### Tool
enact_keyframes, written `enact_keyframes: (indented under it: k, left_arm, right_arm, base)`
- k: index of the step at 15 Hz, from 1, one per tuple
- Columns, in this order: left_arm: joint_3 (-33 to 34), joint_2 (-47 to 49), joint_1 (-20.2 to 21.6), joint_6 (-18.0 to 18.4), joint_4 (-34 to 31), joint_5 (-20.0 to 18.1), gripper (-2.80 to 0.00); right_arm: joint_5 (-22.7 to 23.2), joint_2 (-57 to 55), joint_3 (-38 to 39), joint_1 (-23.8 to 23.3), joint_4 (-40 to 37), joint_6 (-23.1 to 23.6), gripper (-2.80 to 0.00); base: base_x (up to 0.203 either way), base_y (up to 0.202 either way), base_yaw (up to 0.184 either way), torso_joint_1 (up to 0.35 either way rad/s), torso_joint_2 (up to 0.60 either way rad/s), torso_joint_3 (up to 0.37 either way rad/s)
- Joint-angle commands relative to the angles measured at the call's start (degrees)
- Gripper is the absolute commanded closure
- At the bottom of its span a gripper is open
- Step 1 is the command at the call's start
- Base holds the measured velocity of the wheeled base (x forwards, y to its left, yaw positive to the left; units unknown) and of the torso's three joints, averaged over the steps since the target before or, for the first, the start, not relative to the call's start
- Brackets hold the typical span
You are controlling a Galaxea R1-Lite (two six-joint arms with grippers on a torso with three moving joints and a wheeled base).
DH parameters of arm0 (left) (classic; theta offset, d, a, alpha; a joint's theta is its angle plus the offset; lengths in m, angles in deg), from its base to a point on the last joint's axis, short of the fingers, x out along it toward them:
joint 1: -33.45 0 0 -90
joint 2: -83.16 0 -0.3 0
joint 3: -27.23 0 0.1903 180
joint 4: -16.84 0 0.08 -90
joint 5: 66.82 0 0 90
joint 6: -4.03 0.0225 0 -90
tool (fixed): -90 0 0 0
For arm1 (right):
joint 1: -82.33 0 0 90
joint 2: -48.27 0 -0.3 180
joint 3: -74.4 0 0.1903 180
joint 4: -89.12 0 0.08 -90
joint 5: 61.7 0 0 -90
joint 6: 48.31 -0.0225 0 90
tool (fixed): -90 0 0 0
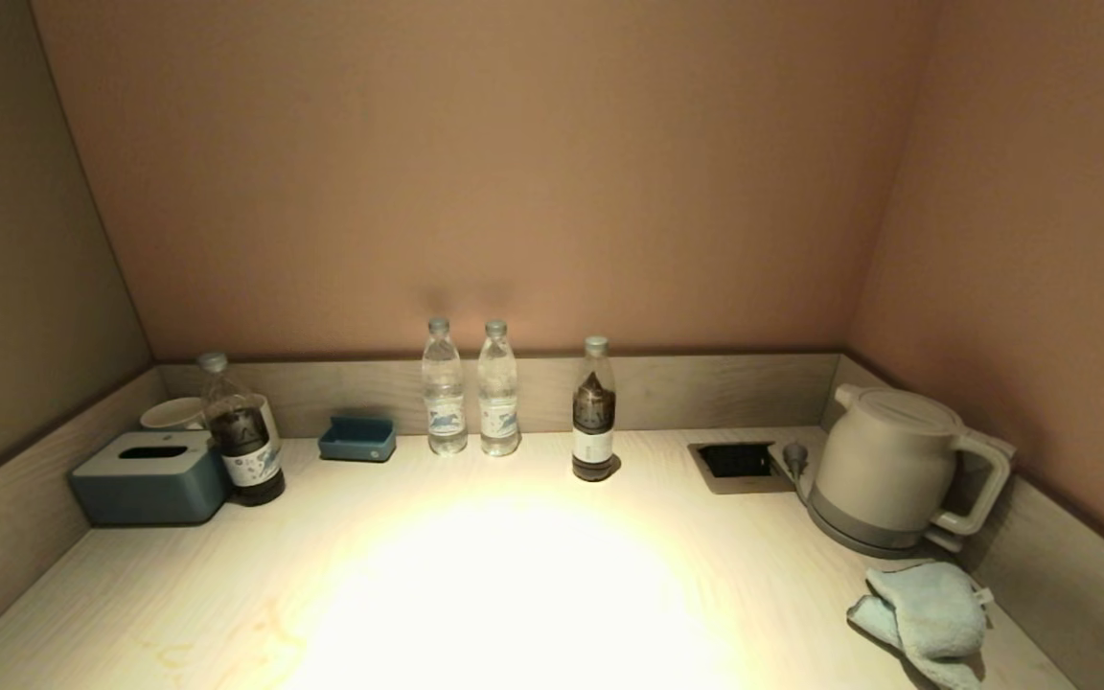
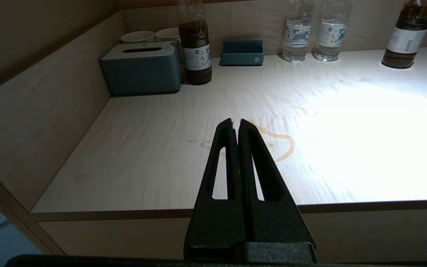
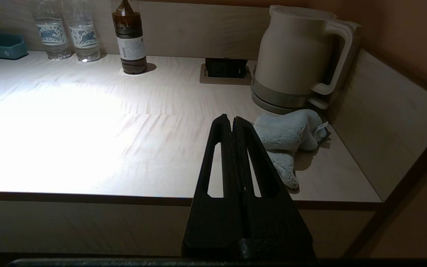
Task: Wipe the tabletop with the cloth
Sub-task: Pick up the tablecloth
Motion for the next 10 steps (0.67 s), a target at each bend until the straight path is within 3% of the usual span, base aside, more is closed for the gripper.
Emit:
enact_keyframes:
  k: [1,6,10]
  left_arm:
    - [0.0,0.0,0.0,0.0,0.0,0.0,0.0]
    - [0.0,0.0,0.0,0.0,0.0,0.0,0.0]
    - [0.0,0.0,0.0,0.0,0.0,0.0,0.0]
  right_arm:
    - [0.0,0.0,0.0,0.0,0.0,0.1,0.0]
    - [-0.4,-0.1,-0.3,0.0,-0.2,1.2,0.0]
    - [-0.9,-6.2,-9.6,0.0,-5.5,2.0,0.0]
  base:
    - [0.0,0.0,0.0,0.0,0.0,0.0]
    - [0.0,0.0,0.0,0.0,0.0,0.0]
    - [0.0,0.0,0.0,0.0,0.0,0.0]
